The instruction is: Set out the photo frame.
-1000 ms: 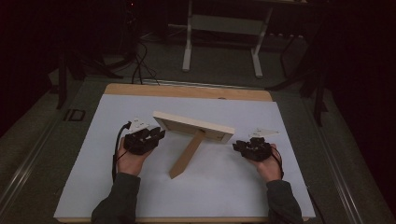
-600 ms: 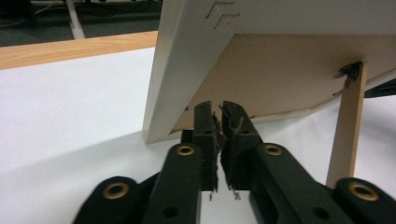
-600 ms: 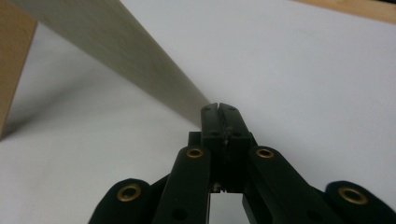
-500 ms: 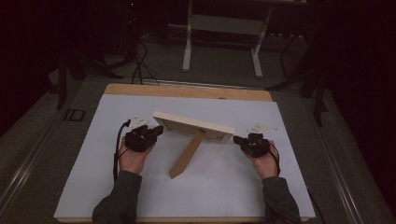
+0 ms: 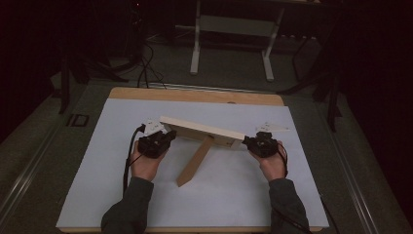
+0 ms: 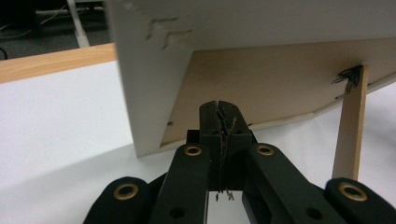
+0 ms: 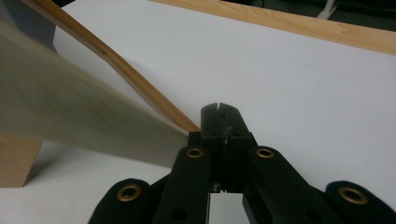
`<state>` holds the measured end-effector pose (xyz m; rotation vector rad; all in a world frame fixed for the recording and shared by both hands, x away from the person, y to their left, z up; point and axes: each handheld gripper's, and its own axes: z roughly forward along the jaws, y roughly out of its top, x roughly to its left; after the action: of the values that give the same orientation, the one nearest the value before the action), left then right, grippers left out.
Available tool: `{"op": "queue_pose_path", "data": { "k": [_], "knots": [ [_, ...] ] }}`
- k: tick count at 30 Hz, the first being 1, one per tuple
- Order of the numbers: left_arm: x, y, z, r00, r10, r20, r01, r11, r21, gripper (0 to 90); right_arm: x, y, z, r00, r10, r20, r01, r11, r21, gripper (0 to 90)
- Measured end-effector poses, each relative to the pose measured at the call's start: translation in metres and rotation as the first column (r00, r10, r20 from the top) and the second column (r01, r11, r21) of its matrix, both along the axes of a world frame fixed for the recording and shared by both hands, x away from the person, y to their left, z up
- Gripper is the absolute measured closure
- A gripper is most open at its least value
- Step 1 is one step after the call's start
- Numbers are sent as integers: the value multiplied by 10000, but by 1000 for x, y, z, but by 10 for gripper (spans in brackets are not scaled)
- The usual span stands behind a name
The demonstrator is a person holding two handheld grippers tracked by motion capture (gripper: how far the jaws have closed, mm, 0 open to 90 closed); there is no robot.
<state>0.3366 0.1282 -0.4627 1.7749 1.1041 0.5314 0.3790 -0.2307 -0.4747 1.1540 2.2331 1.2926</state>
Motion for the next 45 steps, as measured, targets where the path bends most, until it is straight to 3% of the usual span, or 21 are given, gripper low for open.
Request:
{"op": "queue_pose_path", "data": {
  "k": [19,31,45],
  "knots": [
    [9,-11,2,9997,-197,-127,199,9997,165,900,9,-1,3,9993,252,-262,-242,9990,385,897],
    [11,-13,2,9994,-286,-205,288,9995,103,899,7,3,8,9989,449,-156,-443,9985,320,899],
    [11,-31,10,9972,-741,-123,744,9969,238,898,1,5,11,9973,731,7,-731,9972,145,899]
  ]
}}
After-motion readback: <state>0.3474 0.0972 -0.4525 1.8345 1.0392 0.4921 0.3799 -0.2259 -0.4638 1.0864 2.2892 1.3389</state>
